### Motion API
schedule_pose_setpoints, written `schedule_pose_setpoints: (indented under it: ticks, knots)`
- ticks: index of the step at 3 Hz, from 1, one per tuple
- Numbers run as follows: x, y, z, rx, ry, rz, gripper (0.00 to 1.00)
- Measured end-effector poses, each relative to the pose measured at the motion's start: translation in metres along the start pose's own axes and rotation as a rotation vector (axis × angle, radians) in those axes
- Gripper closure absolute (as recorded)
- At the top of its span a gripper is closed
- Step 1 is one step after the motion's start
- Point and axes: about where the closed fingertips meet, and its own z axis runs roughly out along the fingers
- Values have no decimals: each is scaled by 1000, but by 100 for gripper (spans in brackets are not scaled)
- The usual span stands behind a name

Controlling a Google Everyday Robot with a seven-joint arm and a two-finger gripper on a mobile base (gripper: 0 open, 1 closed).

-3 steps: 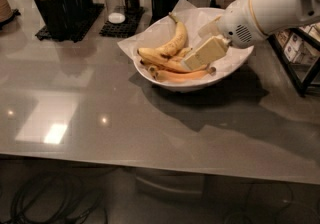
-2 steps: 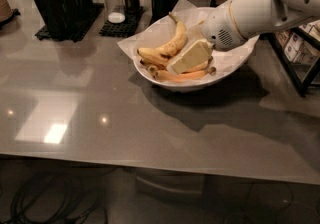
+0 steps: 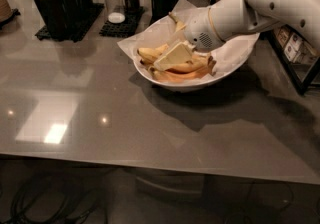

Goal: Pick banana from white bowl

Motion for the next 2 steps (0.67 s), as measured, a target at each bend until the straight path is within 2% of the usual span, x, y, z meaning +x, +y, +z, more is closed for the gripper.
schedule_pose_setpoints:
  ticks: [2]
  knots:
    - [18,-6,12,-25,54,17,29]
